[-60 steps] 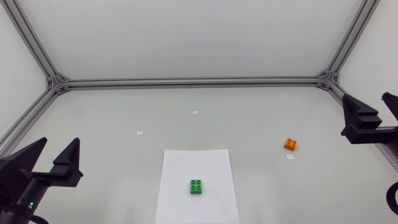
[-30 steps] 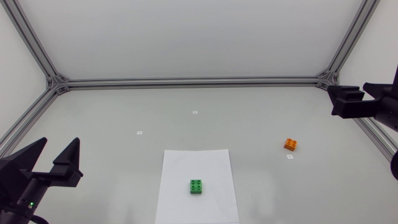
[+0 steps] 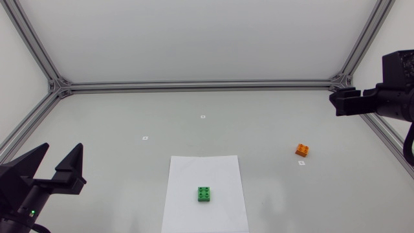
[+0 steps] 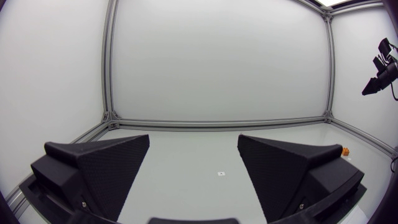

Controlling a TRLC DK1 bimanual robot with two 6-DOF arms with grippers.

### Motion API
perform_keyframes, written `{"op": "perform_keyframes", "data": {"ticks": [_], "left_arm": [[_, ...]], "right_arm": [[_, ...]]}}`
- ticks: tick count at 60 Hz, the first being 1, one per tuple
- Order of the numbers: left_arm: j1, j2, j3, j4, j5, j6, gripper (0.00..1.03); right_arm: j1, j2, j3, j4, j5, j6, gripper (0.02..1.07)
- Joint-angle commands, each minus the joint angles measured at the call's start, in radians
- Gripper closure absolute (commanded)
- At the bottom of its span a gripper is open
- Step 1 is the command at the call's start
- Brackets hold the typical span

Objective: Pick up the orange 2x2 brick with the right arm and stack it on top of the green 2x2 brick in the center

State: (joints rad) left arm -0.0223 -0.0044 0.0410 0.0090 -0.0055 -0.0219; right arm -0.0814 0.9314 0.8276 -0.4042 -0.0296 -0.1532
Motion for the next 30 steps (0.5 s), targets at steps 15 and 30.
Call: {"op": "perform_keyframes", "data": {"ticks": [15, 30], "left_arm": [[0.002, -0.008, -0.041, -0.015, 0.004, 0.013, 0.04], [0.002, -0.008, -0.041, -0.015, 0.006, 0.013, 0.04]], "right_arm": [[-0.003, 0.188, 0.073, -0.079, -0.003, -0.138, 0.06], [-0.029, 0.408, 0.127, -0.093, -0.006, -0.35, 0.07]]}}
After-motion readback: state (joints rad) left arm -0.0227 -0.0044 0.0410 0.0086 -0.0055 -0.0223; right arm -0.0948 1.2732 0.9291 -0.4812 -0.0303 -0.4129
